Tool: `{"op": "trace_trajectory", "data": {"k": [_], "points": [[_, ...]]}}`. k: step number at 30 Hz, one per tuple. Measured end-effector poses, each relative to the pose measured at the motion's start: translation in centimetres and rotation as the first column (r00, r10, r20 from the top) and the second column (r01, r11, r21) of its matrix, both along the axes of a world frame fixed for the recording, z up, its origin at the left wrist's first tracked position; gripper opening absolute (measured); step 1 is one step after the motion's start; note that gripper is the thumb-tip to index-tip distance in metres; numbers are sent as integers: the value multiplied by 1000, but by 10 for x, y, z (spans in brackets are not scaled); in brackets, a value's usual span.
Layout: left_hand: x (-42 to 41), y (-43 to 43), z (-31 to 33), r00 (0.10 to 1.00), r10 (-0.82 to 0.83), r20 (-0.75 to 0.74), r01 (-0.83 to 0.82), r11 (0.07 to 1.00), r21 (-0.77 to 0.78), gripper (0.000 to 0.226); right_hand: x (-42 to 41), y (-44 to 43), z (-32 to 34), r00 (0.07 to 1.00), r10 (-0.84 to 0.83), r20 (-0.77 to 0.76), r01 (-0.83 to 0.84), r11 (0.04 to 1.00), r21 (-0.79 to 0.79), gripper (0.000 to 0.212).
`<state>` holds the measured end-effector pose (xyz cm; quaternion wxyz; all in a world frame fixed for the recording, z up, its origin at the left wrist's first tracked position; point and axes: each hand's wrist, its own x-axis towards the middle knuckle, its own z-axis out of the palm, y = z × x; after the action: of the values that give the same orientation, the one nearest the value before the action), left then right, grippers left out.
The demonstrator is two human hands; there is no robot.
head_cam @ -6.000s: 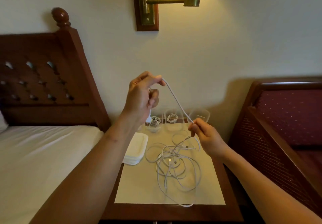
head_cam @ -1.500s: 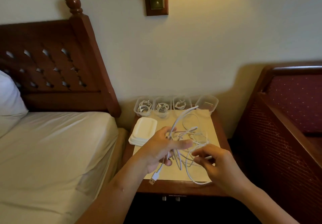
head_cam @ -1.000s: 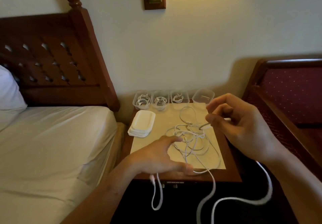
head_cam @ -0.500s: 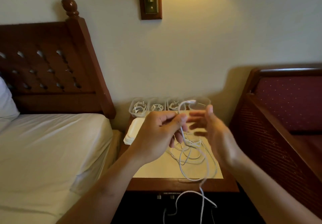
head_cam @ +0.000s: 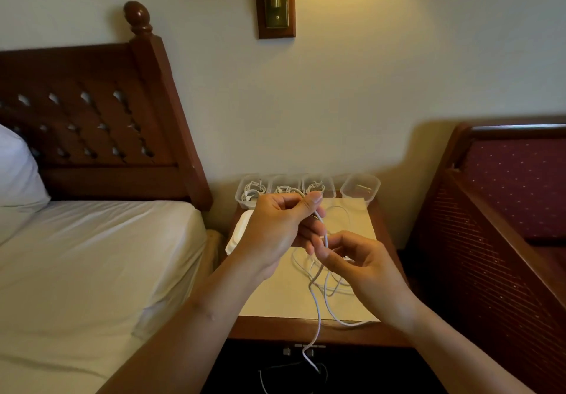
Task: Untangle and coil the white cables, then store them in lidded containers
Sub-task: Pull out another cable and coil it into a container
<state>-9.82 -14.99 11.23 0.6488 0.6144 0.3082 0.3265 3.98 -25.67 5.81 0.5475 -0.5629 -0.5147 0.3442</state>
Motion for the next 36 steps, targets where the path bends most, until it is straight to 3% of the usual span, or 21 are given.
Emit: {"op": "trace_trajectory", "data": {"k": [3, 5, 6, 7, 8, 9, 10, 11, 12, 13, 14, 16, 18, 20, 22, 25, 27, 28, 31, 36], "points": [[0, 1, 3, 1000, -1, -31, 1, 1000, 15, 37, -1, 1, 0, 995, -6, -97, 9, 999, 39, 15], [-5, 10, 3, 972, 82, -220, -28, 971, 237, 45, 1, 3, 1, 989, -4, -147, 12, 999, 50, 15], [-10, 16, 2, 906, 224, -358, -32, 882, 471, 52, 3, 3, 1, 988, -7, -152, 14, 999, 44, 15], [-15, 23, 2, 805, 428, -411, -20, 712, 702, 57, 7, 3, 2, 992, -10, -126, 14, 999, 33, 17], [-19, 27, 2, 723, 594, -353, -18, 527, 850, 58, 12, 2, 3, 998, -6, -60, 8, 1000, 28, 20], [-23, 27, 5, 707, 656, -264, -35, 405, 914, 54, 18, 2, 6, 999, 9, 45, -10, 999, 32, 20], [-23, 25, 6, 754, 624, -206, -63, 380, 923, 49, 23, 2, 10, 986, 34, 164, -42, 998, 44, 18], [-21, 24, 5, 825, 523, -215, -65, 466, 883, 49, 27, 3, 16, 959, 58, 276, -79, 995, 67, 15], [-17, 21, 4, 888, 349, -300, -3, 655, 755, 55, 32, 6, 21, 926, 66, 371, -113, 988, 106, 13], [-14, 16, 4, 923, 108, -369, 117, 835, 537, 65, 35, 10, 25, 889, 42, 456, -134, 976, 170, 12], [-11, 11, 3, 931, -123, -345, 232, 927, 296, 74, 39, 15, 27, 854, -2, 521, -148, 958, 245, 12], [-9, 1, -2, 929, -347, -133, 341, 938, -66, 77, 44, 25, 27, 827, -96, 553, -134, 923, 360, 14], [-8, -7, -10, 927, -368, 75, 375, 904, -204, 66, 46, 33, 23, 851, -129, 510, -97, 914, 393, 16], [-5, -13, -17, 908, -341, 242, 399, 879, -261, 56, 43, 37, 14, 910, -109, 399, -48, 930, 364, 14], [-1, -15, -22, 875, -289, 388, 420, 851, -314, 49, 34, 39, 8, 982, -76, 174, 23, 957, 289, 14], [5, -17, -24, 814, -240, 528, 465, 815, -345, 43, 15, 35, 2, 997, -77, -12, 78, 979, 189, 29], [7, -15, -24, 784, -210, 585, 468, 819, -332, 39, 2, 31, -8, 994, -108, 0, 108, 989, 105, 56], [8, -13, -24, 775, -191, 602, 456, 828, -325, 37, -3, 28, -13, 993, -120, -6, 120, 992, 51, 59], [12, -9, -28, 811, -132, 570, 360, 881, -307, 35, -13, 20, -21, 987, -152, 53, 155, 986, -64, 46], [19, -6, -33, 919, -74, 386, 156, 970, -185, 32, -16, 6, -14, 946, -74, 315, 96, 994, -54, 35]]}}
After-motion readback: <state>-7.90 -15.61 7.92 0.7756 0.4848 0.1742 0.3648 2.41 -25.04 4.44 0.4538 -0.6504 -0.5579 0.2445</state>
